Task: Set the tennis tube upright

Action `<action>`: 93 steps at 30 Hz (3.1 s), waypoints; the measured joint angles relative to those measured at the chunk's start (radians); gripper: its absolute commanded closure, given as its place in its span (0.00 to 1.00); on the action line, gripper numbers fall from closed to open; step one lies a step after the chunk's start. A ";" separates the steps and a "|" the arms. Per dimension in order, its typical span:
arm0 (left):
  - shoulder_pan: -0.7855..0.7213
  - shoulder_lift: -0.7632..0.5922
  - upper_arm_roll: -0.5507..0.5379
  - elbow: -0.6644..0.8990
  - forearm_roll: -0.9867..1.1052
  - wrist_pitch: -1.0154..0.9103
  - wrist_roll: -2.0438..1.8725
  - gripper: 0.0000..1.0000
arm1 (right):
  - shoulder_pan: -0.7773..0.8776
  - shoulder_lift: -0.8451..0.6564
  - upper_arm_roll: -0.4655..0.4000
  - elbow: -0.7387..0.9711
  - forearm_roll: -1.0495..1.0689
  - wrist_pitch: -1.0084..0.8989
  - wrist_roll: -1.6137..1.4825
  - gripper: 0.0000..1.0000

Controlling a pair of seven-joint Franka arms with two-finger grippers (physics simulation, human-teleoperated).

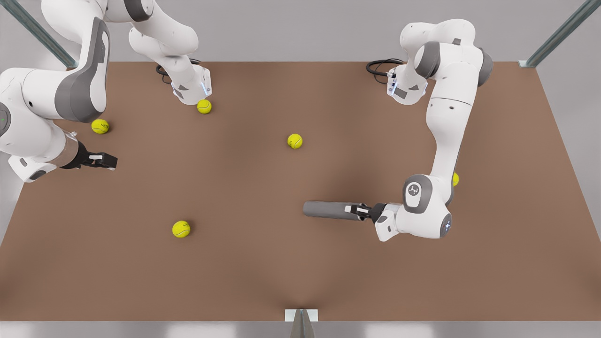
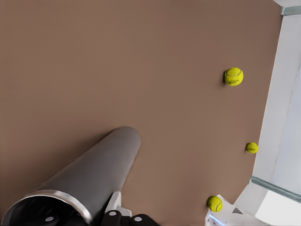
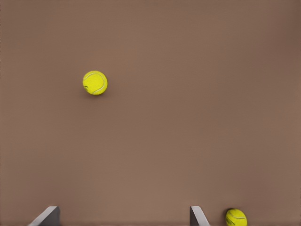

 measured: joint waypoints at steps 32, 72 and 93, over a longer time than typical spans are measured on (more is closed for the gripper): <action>0.037 -0.115 0.106 0.057 0.212 -0.020 -0.023 0.79 | 0.018 0.006 0.000 0.001 -0.002 0.000 0.000 0.00; 0.037 -0.171 0.098 0.054 0.626 -0.096 -0.086 0.00 | 0.017 0.006 0.000 0.000 0.006 0.000 0.002 0.00; 0.037 -0.284 0.100 0.052 0.633 -0.141 -0.084 0.00 | 0.020 0.006 0.000 0.000 0.005 0.000 0.002 0.00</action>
